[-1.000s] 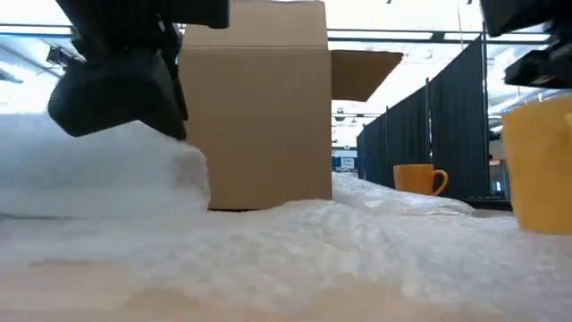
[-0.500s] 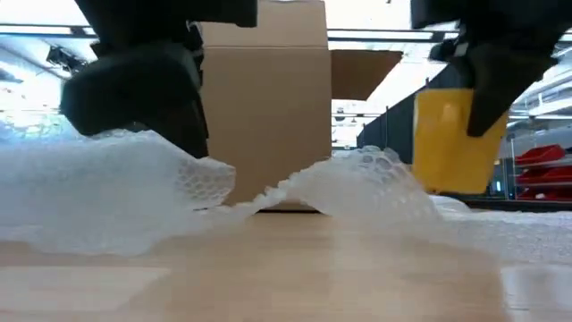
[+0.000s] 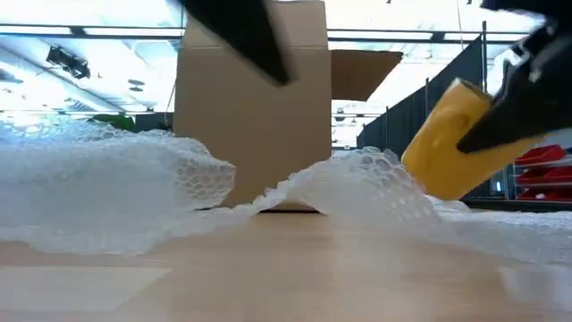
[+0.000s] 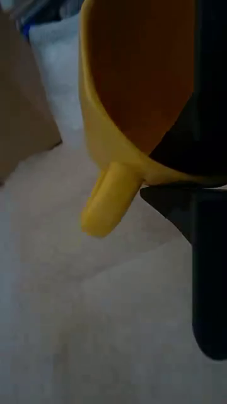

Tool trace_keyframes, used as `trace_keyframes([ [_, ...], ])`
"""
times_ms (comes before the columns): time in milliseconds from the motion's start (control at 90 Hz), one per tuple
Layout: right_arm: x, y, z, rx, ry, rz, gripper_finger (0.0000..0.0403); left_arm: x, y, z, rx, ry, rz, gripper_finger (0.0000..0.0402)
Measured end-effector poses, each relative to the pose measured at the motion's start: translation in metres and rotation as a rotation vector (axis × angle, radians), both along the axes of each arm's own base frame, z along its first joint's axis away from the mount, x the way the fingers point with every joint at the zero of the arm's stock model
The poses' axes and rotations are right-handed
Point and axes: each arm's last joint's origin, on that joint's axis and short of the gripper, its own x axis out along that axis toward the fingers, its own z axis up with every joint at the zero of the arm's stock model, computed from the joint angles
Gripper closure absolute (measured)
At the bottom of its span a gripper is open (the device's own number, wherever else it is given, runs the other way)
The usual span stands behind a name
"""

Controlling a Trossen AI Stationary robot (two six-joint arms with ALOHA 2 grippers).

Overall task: Wrap mug
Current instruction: Wrap the yellow mug with the bubble wrap

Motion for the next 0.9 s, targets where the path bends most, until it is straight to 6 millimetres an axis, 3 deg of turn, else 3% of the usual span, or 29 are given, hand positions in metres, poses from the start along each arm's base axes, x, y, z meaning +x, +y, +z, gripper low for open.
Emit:
trace_keyframes([
  [200, -0.001, 0.003, -0.025, 0.036, -0.1, -0.094, 0.0388, 0.019, -0.01, -0.003, -0.126, -0.141, -0.16, 0.028],
  [478, -0.003, 0.003, -0.025, 0.129, -0.077, -0.154, 0.0335, 0.028, 0.005, -0.033, -0.337, -0.177, -0.182, 0.028],
  [644, -0.006, 0.004, -0.01, 0.23, -0.029, -0.181, 0.0295, 0.03, 0.013, -0.045, -0.468, -0.157, -0.151, 0.028],
  [900, -0.025, 0.012, 0.036, 0.45, 0.051, -0.132, 0.0231, 0.032, 0.013, -0.043, -0.456, -0.172, -0.181, 0.028],
])
